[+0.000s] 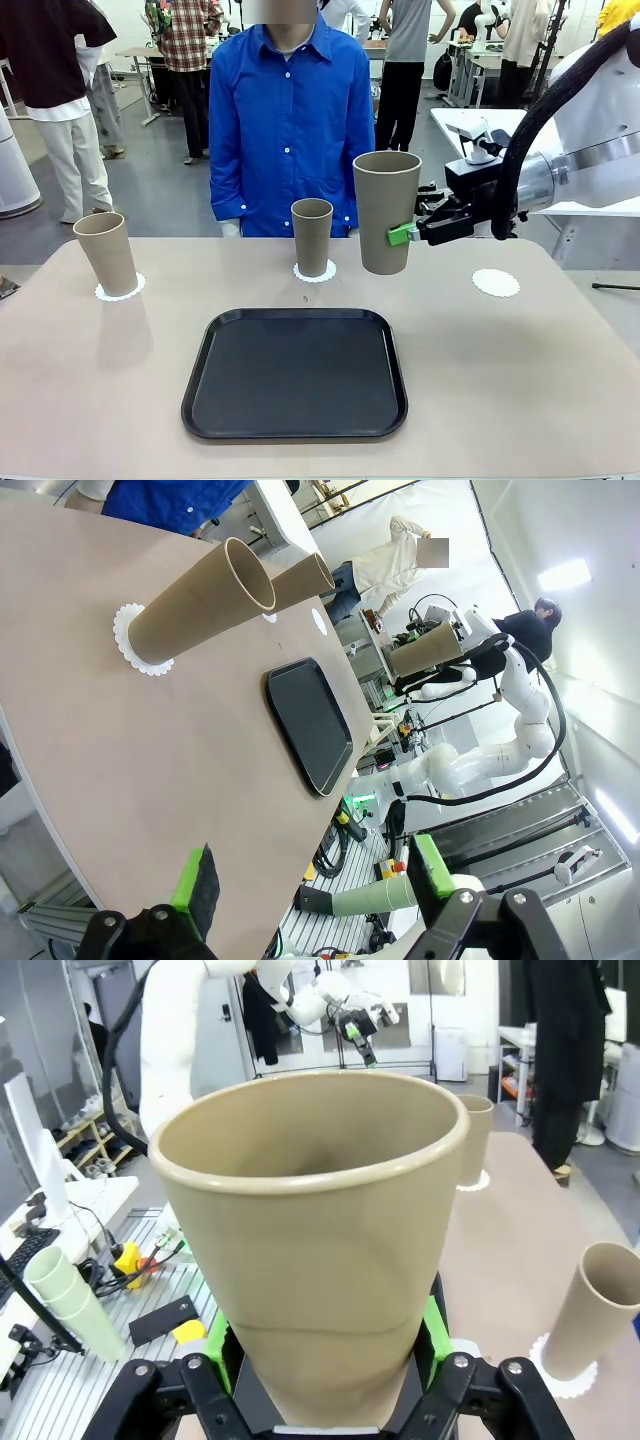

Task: Place coasters on the table and set cups on them.
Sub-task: Take one Reusable plastic cup from the Flat Tray and place it on a coaster set by the human.

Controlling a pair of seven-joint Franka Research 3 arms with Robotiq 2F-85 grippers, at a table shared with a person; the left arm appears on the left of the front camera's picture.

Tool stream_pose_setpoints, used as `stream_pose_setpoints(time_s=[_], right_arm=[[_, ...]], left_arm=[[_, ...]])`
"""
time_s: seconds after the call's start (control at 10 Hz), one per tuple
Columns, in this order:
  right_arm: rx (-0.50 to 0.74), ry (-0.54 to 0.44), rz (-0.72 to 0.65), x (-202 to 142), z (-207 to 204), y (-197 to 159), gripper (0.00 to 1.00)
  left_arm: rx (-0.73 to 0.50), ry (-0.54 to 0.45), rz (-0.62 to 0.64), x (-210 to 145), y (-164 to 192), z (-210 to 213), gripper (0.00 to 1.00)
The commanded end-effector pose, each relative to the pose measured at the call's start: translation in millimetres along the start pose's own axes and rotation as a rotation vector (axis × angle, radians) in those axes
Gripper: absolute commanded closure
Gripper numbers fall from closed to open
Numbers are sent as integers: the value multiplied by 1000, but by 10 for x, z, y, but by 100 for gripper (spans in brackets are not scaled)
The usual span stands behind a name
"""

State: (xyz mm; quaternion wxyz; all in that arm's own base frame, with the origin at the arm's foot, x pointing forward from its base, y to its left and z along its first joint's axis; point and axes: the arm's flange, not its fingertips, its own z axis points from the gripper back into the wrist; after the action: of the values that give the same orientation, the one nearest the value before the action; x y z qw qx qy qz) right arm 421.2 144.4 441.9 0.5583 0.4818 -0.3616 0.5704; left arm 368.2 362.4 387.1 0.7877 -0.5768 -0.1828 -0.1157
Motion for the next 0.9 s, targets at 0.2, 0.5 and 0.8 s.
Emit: stream_pose_setpoints(time_s=[0.2, 0.5, 0.8], right_arm=[[-25, -19, -25, -51, 273, -58, 18], [-230, -10, -70, -276, 1301, -196, 18], [-352, -65, -121, -626, 2190, -153, 18]], left_arm=[[-3, 9, -2, -21, -24, 18, 0], [-3, 9, -2, -21, -24, 18, 0], [-3, 9, -2, -21, -24, 18, 0]])
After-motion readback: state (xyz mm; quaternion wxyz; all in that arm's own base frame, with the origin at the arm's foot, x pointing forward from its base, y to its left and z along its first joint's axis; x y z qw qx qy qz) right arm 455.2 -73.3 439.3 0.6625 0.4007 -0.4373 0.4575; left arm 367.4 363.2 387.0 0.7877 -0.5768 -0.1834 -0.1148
